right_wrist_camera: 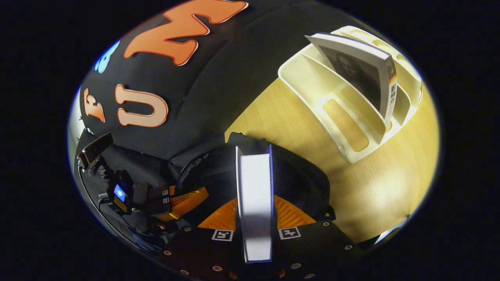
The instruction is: Open the schoolbag, grab two books from the bookshelf and put them into the schoolbag.
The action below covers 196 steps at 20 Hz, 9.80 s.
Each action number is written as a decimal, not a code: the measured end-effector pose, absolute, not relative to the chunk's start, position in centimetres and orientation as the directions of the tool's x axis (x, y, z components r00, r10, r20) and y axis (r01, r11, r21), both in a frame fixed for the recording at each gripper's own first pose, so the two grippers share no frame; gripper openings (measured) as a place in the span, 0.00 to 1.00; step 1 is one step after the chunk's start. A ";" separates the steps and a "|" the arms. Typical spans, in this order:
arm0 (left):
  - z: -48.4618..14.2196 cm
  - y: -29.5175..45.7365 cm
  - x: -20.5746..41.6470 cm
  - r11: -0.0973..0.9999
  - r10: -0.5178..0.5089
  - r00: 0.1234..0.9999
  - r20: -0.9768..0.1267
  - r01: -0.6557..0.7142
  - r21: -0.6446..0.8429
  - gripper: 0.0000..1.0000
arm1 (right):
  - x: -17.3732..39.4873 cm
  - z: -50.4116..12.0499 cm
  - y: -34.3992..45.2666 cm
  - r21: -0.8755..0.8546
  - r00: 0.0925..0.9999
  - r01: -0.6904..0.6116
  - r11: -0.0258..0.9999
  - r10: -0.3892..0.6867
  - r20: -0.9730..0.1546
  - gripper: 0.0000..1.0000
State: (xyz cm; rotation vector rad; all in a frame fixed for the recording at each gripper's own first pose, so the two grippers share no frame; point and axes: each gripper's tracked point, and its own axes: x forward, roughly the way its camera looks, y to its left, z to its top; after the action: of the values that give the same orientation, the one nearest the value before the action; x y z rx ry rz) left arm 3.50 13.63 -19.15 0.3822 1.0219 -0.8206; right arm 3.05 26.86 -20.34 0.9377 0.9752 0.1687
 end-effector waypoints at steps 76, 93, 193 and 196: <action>-23.9 11.0 1.4 0.888 -0.257 0.320 -0.912 0.450 -0.093 0.05 | 14.3 -25.4 1.5 0.070 0.118 0.040 0.997 0.065 -0.991 0.45; -24.1 11.8 0.3 0.838 -0.342 0.346 -0.874 0.533 -0.117 0.05 | 9.3 -9.9 -0.7 0.149 0.387 0.211 0.966 0.057 -0.920 0.37; -15.8 -3.7 -9.0 0.993 -0.102 0.633 -0.768 0.116 -0.037 0.64 | -1.2 -9.3 -4.0 0.513 0.700 -0.148 0.845 0.456 -0.550 0.93; -10.0 -7.8 -6.1 0.991 -0.129 0.771 -0.624 0.113 -0.065 0.78 | -0.6 -7.0 -6.1 0.419 0.800 -0.162 0.893 0.368 -0.474 0.94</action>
State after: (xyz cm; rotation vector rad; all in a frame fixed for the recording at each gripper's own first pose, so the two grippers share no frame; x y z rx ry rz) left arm -6.05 -7.79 -9.95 -0.0238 0.6778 -0.1313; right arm -0.60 -6.05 -6.97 0.3719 0.5782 0.2913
